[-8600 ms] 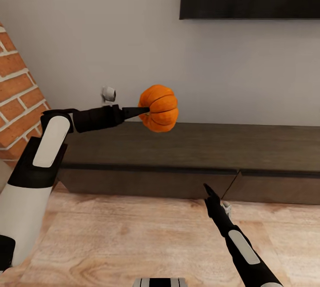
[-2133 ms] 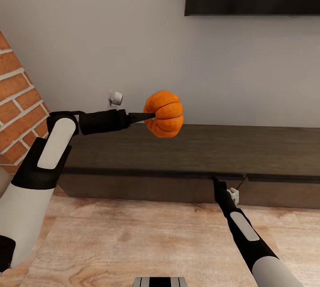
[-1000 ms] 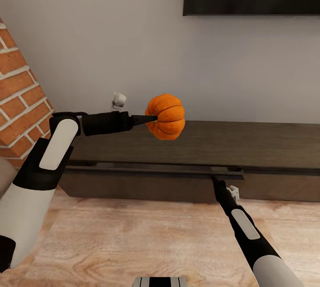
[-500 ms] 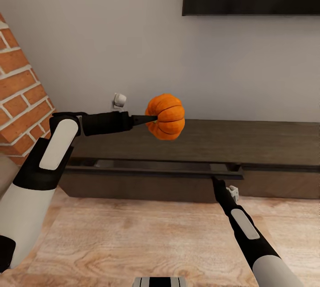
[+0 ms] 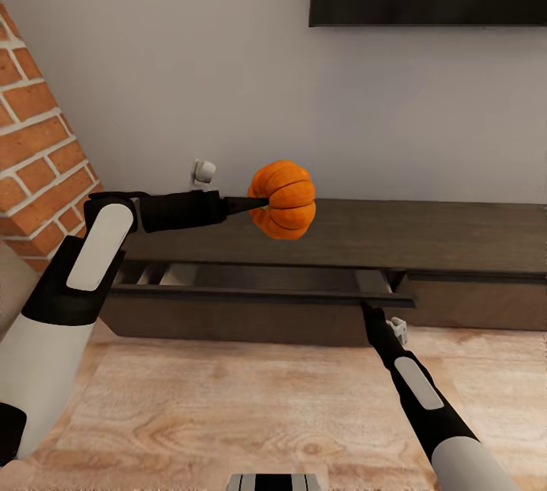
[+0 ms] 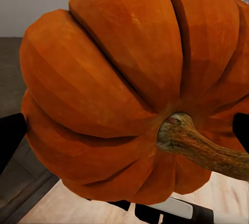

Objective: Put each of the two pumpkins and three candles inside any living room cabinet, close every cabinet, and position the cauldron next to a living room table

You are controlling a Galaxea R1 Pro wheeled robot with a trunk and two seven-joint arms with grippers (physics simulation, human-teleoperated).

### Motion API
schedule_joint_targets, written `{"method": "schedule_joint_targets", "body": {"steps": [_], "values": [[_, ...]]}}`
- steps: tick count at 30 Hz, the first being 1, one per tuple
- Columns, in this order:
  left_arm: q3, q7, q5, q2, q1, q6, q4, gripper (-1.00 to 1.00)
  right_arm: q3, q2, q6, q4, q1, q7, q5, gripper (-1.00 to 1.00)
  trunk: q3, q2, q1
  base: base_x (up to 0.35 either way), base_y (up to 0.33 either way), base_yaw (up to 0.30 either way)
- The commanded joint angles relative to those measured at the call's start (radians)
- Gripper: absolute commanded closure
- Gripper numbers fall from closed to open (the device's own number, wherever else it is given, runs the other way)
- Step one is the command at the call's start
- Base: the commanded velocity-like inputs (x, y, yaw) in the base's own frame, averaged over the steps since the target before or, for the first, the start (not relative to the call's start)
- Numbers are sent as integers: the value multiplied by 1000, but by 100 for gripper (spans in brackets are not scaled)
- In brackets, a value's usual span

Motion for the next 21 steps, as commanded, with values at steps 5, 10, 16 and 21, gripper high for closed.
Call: {"method": "schedule_joint_targets", "body": {"steps": [5, 10, 16, 21], "values": [[-1, -8, -2, 0, -1, 2, 0, 100, 50, 1, 4, -16, -1, 4, -11, 100, -1, 0, -1, -74, 0, 0], [-1, -9, -2, 1, -1, 2, 0, 100, 50, 1, 6, -16, -1, 4, -11, 100, -1, 0, -1, -94, 0, 0], [-1, -8, -1, 0, -1, 2, 0, 100, 51, -1, 15, -16, -1, 3, -12, 100, -1, 0, -1, -74, 0, 0], [-1, -8, -1, -1, -1, 2, 0, 100, 52, 1, 16, -16, -1, 0, -13, 100, -1, 0, -1, -55, 0, 0]]}}
